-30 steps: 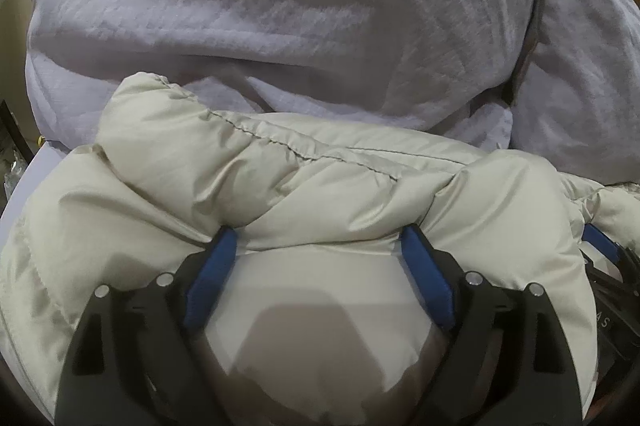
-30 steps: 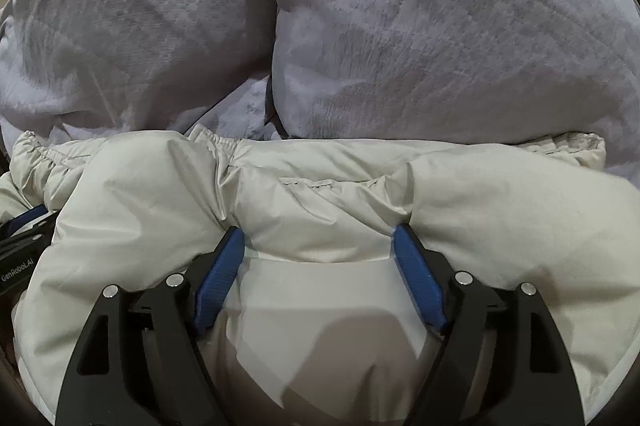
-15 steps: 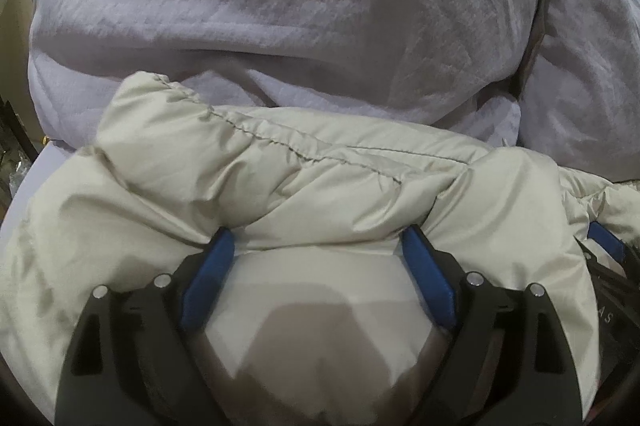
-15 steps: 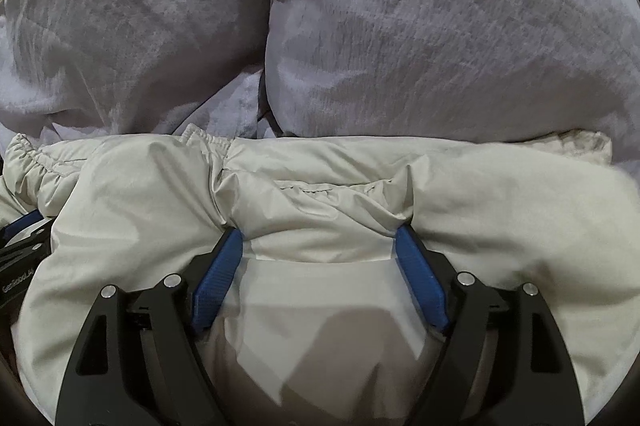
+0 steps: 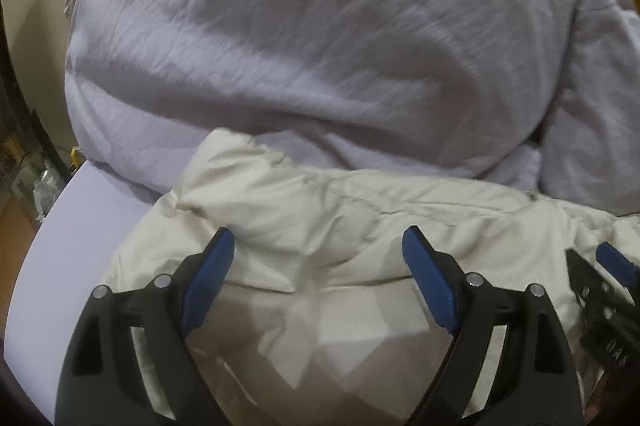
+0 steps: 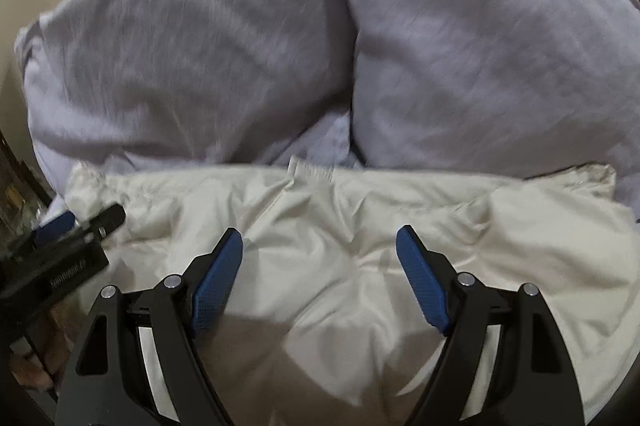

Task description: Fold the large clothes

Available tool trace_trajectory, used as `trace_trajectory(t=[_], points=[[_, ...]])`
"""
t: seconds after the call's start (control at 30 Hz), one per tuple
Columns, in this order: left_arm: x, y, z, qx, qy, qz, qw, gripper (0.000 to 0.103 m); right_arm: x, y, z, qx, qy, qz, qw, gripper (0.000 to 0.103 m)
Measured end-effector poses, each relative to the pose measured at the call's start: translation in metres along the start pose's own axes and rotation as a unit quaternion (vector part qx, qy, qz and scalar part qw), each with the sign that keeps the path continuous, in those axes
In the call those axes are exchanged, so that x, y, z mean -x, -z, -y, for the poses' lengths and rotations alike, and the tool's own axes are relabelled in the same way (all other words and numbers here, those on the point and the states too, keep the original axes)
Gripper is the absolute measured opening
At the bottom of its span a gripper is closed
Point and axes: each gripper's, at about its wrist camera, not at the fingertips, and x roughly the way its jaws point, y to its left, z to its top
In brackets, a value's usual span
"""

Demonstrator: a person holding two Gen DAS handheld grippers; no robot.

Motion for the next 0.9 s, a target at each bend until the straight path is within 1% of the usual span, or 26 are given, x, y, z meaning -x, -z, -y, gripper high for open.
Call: trace_trajectory(t=[0.1,0.13,0.23,0.27,0.37,0.43,0.47,0.5,0.6,0.73,0.8,0.83,0.9], points=[[-0.011,0.005,-0.001,-0.007,-0.012,0.000,0.9999,0.087,-0.017,0.002,0.000,-0.001,0.007,-0.010,1.000,0.081],[-0.013,0.006,0.000,-0.010,-0.012,0.002,0.9999,0.088,-0.019,0.004,0.004,0.000,0.010,-0.012,1.000,0.082],[-0.019,0.006,0.002,-0.008,-0.012,0.003,0.9999,0.090,-0.029,0.005,-0.001,0.014,0.022,-0.013,1.000,0.083],[-0.015,0.012,-0.003,-0.006,-0.012,0.003,0.9999,0.091,-0.034,0.005,-0.004,0.017,0.025,-0.013,0.999,0.084],[-0.019,0.017,0.000,0.000,-0.009,0.002,1.0000,0.092,-0.045,0.004,-0.009,0.021,0.027,-0.014,0.999,0.084],[-0.028,0.018,-0.009,0.002,-0.008,0.001,1.0000,0.093,-0.053,0.002,-0.011,0.024,0.028,-0.014,0.999,0.085],[-0.028,0.016,-0.003,0.002,-0.008,0.000,1.0000,0.094,-0.055,0.004,-0.013,0.025,0.028,-0.014,0.999,0.085],[-0.027,0.015,0.000,-0.004,-0.021,-0.012,0.9997,0.094,-0.057,0.004,-0.014,0.027,0.029,-0.014,0.999,0.085],[-0.034,0.014,0.001,-0.004,-0.024,-0.014,0.9996,0.095,-0.065,0.007,-0.016,0.029,0.030,-0.015,0.999,0.086],[-0.040,0.014,0.003,-0.006,-0.028,-0.016,0.9995,0.095,-0.063,0.009,-0.018,0.027,0.026,-0.017,0.999,0.087],[-0.042,0.014,0.003,-0.008,-0.029,-0.019,0.9994,0.095,-0.064,0.008,-0.016,0.019,0.013,-0.021,1.000,0.088],[-0.046,0.014,0.002,-0.008,-0.028,-0.021,0.9994,0.095,-0.058,0.007,-0.011,0.015,0.006,-0.021,1.000,0.088],[-0.041,0.011,-0.001,-0.010,-0.026,-0.029,0.9992,0.095,-0.049,0.004,-0.006,0.011,-0.001,-0.021,1.000,0.088]])
